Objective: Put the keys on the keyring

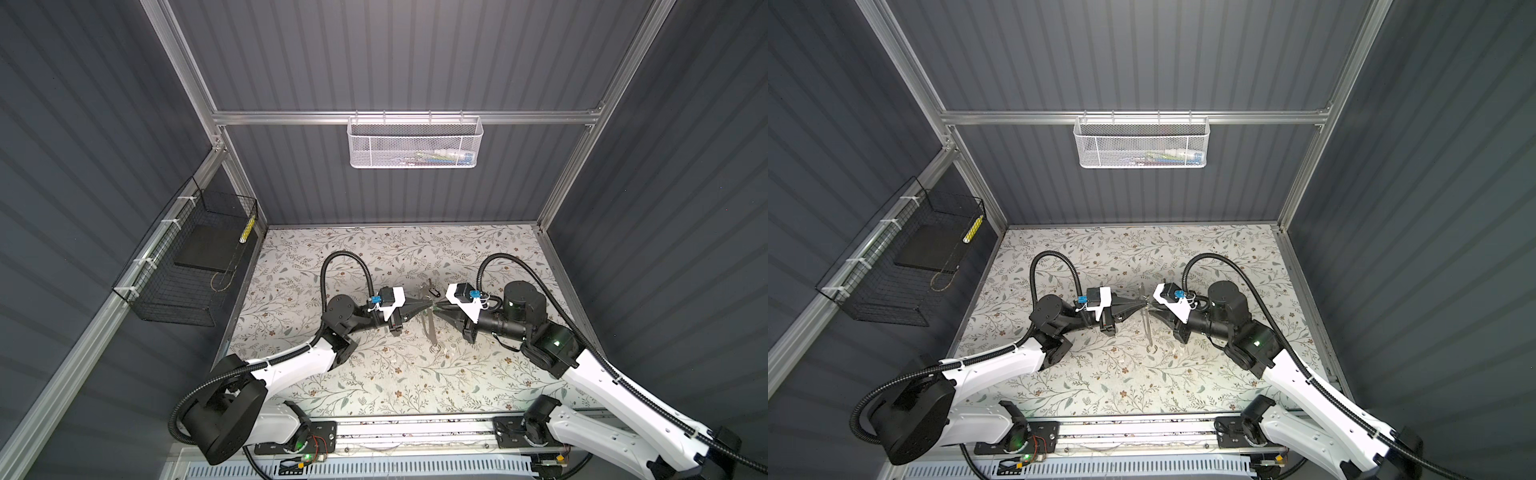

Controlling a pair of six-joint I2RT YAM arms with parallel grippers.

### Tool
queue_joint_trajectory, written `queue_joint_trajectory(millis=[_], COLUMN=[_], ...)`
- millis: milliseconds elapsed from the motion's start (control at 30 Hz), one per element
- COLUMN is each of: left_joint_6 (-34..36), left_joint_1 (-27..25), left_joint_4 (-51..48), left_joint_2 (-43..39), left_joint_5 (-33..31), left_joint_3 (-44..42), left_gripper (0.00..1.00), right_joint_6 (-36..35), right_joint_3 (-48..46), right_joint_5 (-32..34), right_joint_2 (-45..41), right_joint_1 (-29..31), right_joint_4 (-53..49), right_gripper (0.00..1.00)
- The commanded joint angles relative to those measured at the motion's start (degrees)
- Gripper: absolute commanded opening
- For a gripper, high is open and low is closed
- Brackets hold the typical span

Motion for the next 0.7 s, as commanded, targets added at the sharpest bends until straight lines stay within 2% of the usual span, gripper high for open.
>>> queue_joint_trajectory(millis=[0, 200, 433, 667], left_joint_6=[-1.2, -1.8, -2.8, -4.4], left_joint_1=[0.4, 0.5, 0.5, 0.7], left_joint_4=[2.7, 2.6, 2.5, 3.1], left_joint_2=[0.5, 0.8, 1.8, 2.8], left_joint_5=[2.0, 3.1, 4.6, 6.5], left_joint_3=[2.3, 2.7, 3.5, 4.3], left_gripper=[0.00, 0.00, 0.00, 0.00], right_joint_6=[-1.5, -1.2, -1.8, -1.0], right_joint_3=[-0.7, -1.5, -2.4, -3.3], right_joint_5=[0.1, -1.7, -5.7, -8.6], right_joint_2=[0.1, -0.3, -0.7, -1.7], right_joint_1=[-0.2, -0.8, -0.9, -1.5], right_joint_4=[2.7, 4.6, 5.5, 6.5], right_gripper=[0.22, 0.19, 0.08, 0.10])
